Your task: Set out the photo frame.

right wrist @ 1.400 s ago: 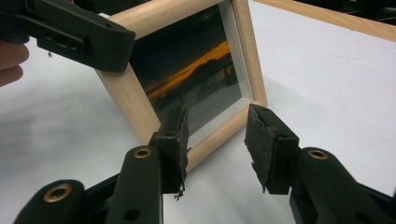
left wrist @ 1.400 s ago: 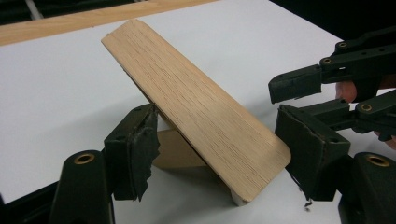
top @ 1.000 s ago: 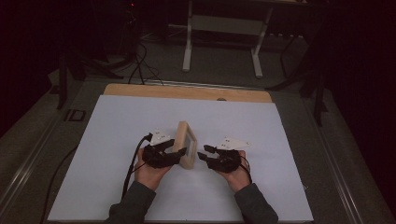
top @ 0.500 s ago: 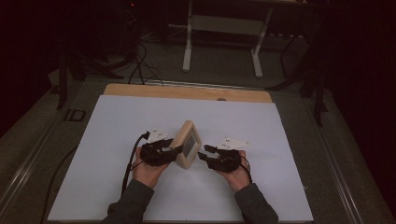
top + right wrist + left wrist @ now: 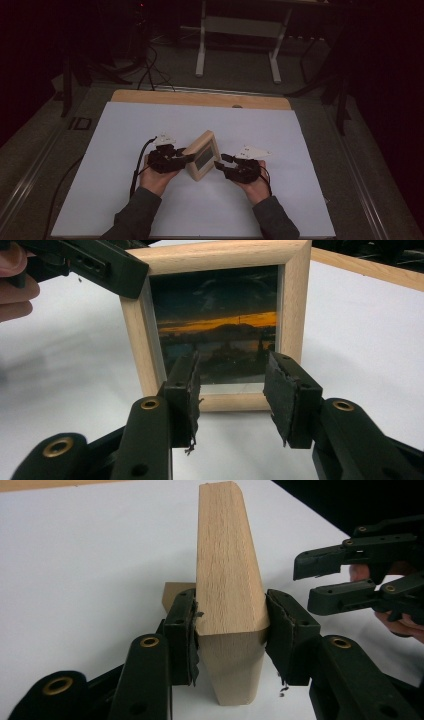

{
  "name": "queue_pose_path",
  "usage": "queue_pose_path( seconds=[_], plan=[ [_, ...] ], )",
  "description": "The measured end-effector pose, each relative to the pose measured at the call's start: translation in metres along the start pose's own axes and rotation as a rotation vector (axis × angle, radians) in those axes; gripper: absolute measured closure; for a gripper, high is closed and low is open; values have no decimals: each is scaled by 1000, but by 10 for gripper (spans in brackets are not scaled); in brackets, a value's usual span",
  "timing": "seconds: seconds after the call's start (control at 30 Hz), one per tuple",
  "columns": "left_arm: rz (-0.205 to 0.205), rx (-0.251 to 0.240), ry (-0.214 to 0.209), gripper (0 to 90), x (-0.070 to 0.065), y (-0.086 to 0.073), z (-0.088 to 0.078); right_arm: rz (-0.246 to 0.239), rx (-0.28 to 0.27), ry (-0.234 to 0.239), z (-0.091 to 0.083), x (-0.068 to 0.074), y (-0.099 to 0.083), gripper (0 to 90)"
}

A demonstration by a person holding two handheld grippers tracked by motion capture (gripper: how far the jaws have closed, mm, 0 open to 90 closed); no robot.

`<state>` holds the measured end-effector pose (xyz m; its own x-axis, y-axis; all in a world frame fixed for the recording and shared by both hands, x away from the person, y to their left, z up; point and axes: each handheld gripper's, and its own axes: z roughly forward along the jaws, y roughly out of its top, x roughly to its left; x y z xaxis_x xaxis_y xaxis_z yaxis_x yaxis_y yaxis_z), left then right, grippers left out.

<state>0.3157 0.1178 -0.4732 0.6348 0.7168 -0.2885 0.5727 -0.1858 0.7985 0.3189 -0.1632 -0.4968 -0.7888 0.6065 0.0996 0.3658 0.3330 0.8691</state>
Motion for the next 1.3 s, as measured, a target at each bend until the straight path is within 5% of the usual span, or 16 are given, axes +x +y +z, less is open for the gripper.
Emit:
queue_pose_path(
  seconds=[0.77,1.03,1.3],
  plan=[
    [30,30,-135,598,23,7,3,-1,0,-1,-1,0,1,569],
    [73,37,-171,598,27,10,5,-2,2,-1,0,0,1,569],
    [86,34,-143,585,24,10,5,-3,1,-2,0,-2,0,565]
  ],
)
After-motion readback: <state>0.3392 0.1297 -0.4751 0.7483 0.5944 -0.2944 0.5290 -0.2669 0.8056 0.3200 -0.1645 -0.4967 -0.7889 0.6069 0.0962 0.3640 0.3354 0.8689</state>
